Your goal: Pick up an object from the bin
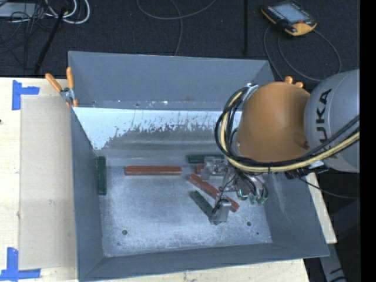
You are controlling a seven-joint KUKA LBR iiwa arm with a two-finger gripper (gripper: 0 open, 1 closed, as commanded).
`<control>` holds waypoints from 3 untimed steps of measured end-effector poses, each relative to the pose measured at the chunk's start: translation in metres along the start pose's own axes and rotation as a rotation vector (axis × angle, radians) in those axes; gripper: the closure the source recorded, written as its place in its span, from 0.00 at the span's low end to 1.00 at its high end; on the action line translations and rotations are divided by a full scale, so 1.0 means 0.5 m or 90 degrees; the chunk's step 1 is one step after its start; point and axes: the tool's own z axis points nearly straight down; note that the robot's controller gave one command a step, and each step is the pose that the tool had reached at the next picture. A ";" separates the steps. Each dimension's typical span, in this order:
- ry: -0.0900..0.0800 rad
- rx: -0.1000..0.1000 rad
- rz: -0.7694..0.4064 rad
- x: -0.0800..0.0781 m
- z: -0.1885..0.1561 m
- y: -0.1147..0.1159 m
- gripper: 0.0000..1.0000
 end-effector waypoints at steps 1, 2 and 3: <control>-0.006 -0.001 0.008 -0.079 0.101 -0.039 0.00; 0.006 0.001 0.027 -0.147 0.142 -0.033 0.00; -0.003 -0.002 0.047 -0.171 0.151 -0.112 0.00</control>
Offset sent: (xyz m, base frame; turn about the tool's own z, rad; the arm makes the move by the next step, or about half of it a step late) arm 0.0834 -0.0129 -0.0589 0.0489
